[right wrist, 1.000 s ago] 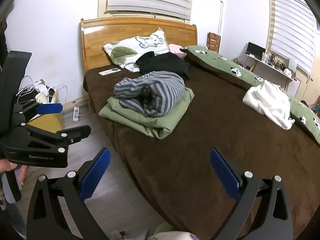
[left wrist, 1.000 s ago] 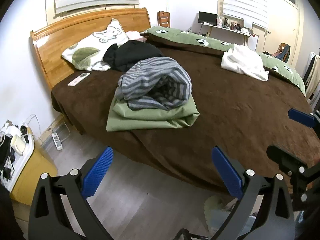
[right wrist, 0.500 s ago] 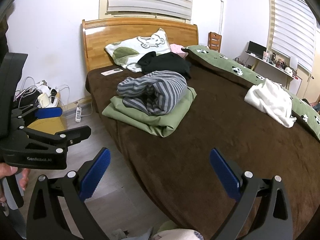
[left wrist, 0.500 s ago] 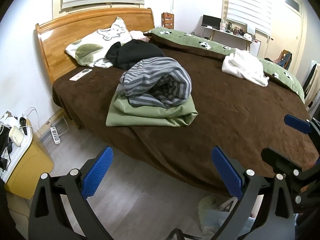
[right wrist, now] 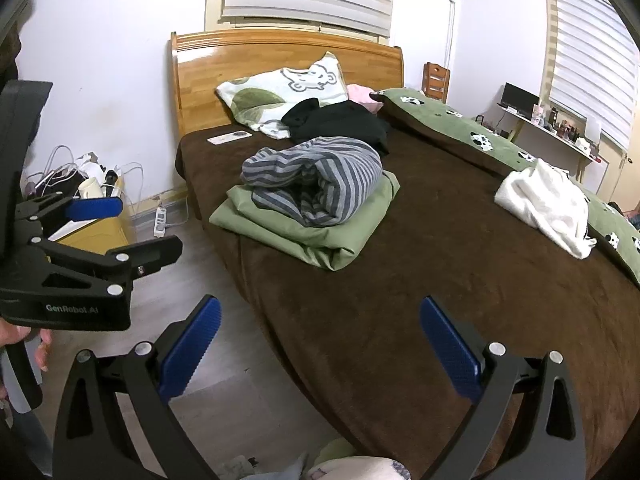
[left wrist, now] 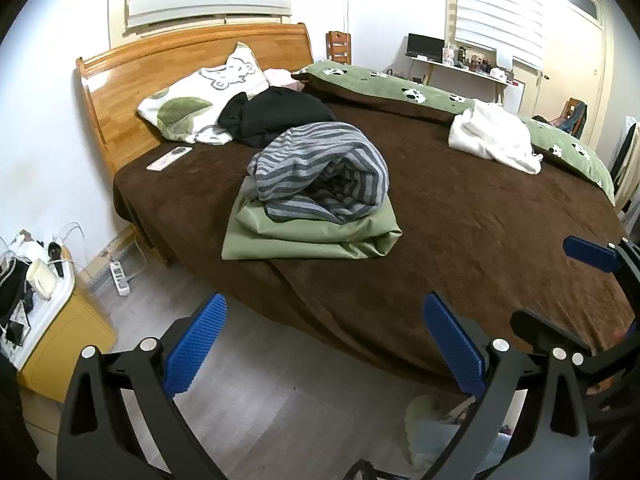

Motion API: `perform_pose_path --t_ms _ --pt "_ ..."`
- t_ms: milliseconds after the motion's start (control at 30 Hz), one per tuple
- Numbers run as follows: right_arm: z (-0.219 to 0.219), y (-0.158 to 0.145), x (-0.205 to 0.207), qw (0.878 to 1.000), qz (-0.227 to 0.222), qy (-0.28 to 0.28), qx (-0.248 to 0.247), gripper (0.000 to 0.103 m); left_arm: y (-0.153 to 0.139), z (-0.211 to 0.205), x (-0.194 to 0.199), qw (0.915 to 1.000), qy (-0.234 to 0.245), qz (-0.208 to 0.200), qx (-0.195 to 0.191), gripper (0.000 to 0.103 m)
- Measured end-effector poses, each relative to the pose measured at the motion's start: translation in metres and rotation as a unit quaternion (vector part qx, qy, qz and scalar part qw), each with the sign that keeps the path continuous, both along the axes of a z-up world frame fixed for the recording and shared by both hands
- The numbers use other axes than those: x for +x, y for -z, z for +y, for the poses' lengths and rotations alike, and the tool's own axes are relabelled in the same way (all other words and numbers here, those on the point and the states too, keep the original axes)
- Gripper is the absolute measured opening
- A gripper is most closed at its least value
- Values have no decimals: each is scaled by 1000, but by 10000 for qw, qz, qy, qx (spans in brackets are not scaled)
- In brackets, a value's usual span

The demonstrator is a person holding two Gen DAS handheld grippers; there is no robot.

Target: Fold large clothes

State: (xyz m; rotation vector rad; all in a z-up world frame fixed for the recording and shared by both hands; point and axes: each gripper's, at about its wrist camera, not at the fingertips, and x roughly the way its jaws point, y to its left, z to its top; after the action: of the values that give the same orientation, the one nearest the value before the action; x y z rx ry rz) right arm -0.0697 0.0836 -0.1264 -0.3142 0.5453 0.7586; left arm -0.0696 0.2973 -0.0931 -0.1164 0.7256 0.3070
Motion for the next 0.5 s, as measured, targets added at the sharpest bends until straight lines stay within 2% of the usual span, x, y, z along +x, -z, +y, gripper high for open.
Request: perform_pose_path --t_ms 167,500 --pt "0 0 0 10000 2 1 -4 98 -5 -2 -1 9998 -41 -5 185 96" --pt "1 0 -1 10000 11 -12 -23 98 -5 1 -1 9998 -107 -12 150 96"
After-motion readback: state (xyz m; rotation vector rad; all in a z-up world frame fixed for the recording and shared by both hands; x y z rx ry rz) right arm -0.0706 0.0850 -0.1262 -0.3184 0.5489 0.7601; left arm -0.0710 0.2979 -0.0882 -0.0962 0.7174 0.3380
